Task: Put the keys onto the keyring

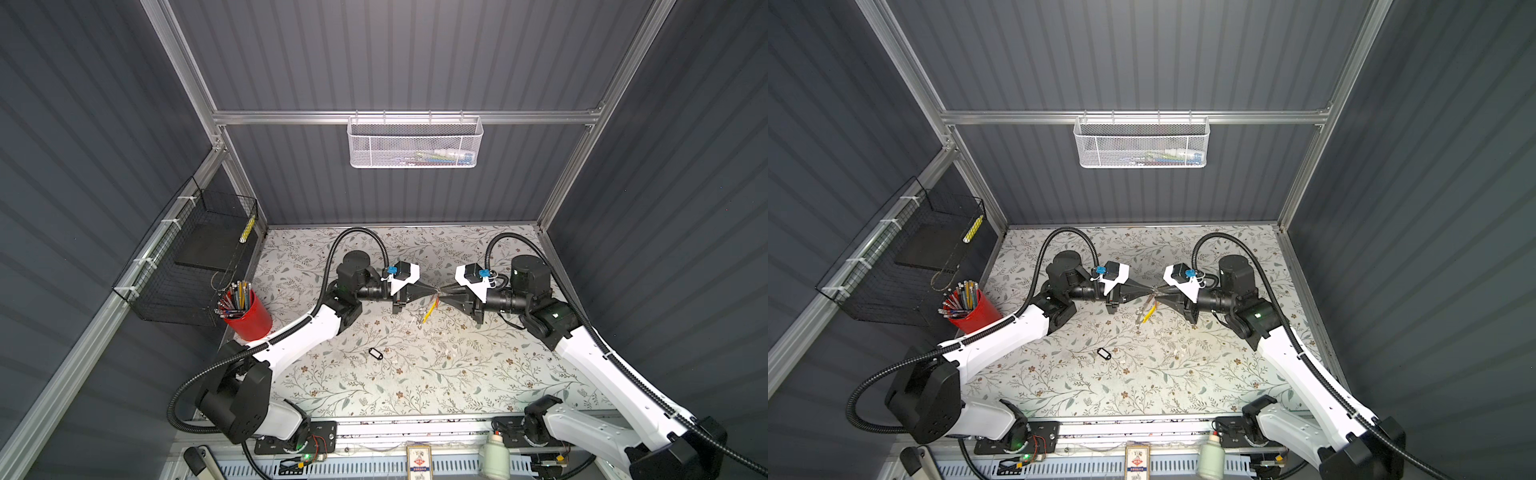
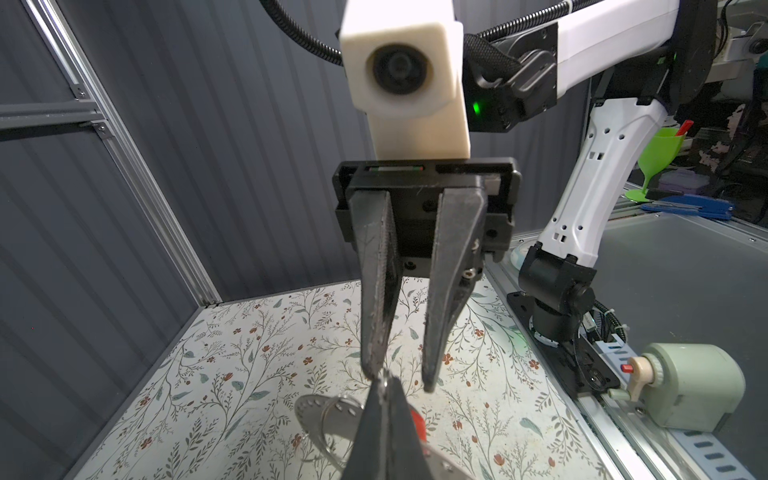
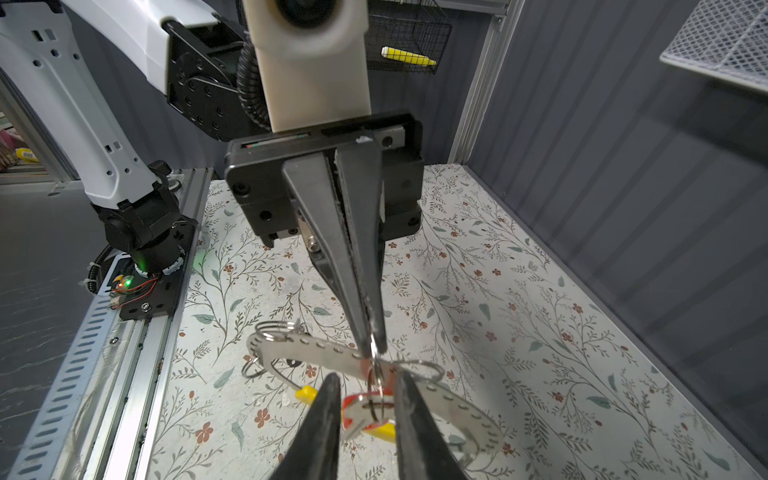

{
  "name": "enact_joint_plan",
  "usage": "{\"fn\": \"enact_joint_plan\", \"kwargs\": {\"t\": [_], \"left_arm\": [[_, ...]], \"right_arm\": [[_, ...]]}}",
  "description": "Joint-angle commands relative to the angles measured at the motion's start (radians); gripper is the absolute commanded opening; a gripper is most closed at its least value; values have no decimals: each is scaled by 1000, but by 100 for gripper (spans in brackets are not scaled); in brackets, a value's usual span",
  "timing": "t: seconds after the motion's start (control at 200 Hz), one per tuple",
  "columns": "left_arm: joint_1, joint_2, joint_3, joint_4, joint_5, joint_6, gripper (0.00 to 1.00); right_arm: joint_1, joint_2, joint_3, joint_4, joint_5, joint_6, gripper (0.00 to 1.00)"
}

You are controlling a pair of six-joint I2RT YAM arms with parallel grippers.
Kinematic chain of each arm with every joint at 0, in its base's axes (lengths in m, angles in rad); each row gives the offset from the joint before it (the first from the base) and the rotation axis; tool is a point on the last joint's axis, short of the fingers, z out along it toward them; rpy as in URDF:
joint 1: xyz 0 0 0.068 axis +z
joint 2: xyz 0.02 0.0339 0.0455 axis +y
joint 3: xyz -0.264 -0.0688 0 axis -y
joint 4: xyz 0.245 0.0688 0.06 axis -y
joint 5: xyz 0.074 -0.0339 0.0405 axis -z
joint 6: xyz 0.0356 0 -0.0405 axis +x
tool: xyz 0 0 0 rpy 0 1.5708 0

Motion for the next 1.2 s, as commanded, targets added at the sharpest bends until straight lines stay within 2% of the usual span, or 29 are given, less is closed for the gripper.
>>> {"fn": "enact_joint_plan", "kwargs": {"t": [0.0, 0.235, 0.795, 0.975, 0.985, 1.035, 1.075, 1.11, 1.195], "left_arm": [[-10, -22, 41, 6, 9, 13, 0], [-15, -16, 42, 3, 26, 11, 0], [-16, -13, 55, -4, 49, 5, 0], [-17, -17, 71, -108, 21, 76, 0], [-16, -17, 73, -118, 16, 86, 2], [-17, -25, 94, -200, -19, 129, 25], [-17, -36, 118, -294, -50, 197, 35], [-18, -48, 138, -376, -79, 260, 40], [-18, -76, 177, -511, -156, 362, 41]], "right_arm": [[-3, -14, -29, 65, -4, 59, 25], [-2, -8, -20, 94, -3, 54, 23], [-1, -19, -25, 69, -51, 15, 3], [-1, -32, -21, 62, -45, 13, 0], [-1, -32, -19, 59, -45, 13, 0], [-1, -34, -11, 33, -32, 11, 0], [0, -33, -1, -1, -16, 6, 0], [-2, -30, 11, -37, -3, -4, 0], [0, -20, 39, -117, 33, -24, 0]]}}
